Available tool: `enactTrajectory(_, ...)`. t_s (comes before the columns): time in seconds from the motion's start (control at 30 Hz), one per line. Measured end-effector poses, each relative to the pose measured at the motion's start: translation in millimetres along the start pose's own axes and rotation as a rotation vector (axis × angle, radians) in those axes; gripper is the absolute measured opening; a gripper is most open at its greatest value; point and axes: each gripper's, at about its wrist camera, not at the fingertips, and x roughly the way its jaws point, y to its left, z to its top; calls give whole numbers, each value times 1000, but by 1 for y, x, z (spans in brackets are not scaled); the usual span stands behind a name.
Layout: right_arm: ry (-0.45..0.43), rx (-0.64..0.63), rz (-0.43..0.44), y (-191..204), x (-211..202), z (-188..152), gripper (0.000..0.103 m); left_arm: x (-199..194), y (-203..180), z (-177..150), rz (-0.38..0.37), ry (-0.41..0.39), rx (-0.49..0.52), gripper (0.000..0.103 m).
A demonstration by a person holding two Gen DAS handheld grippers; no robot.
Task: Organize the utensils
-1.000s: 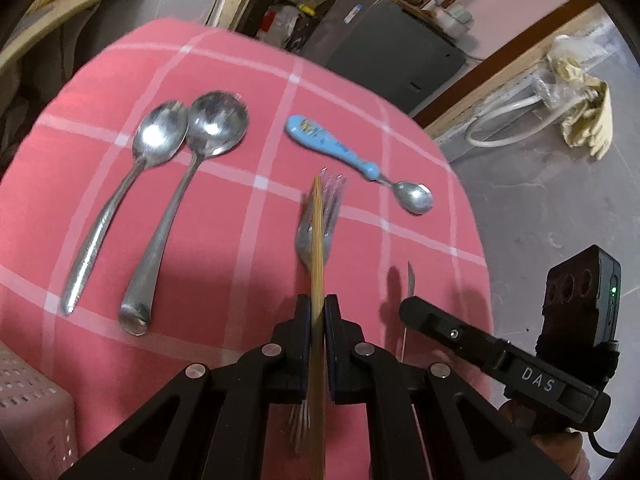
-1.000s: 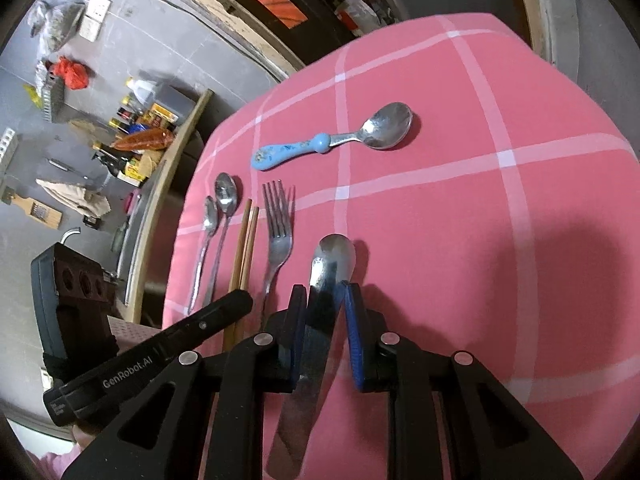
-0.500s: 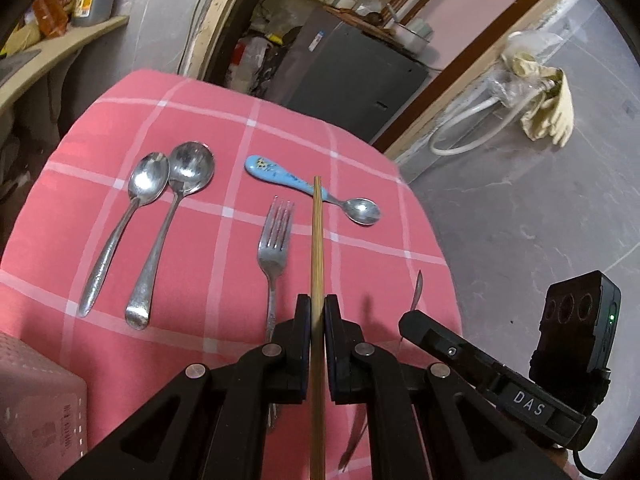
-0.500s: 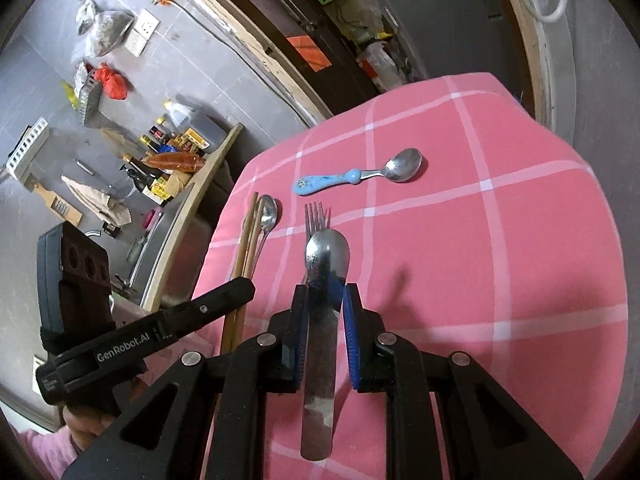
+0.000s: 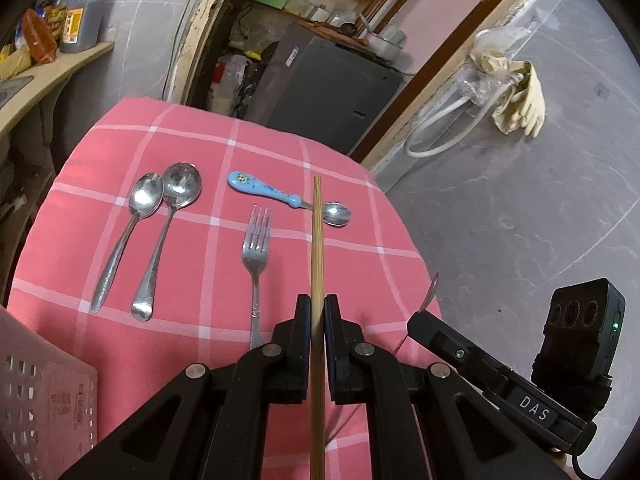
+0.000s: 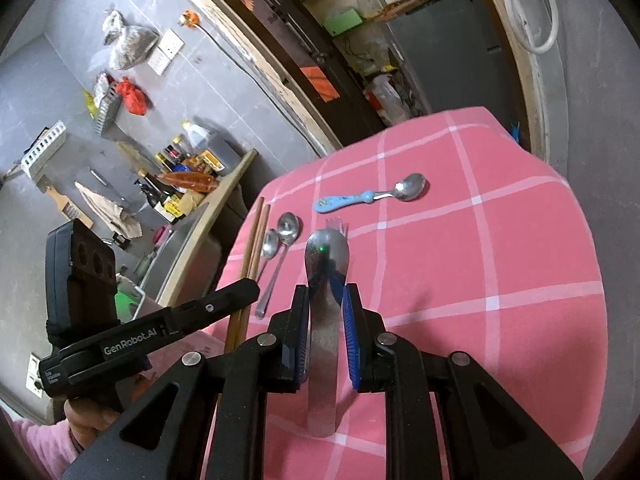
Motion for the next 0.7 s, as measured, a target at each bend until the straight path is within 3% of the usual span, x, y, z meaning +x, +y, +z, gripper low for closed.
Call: enactTrajectory(0.7, -99, -75, -12, 28, -40, -9, 15, -35, -10, -6, -27, -50, 54, 7)
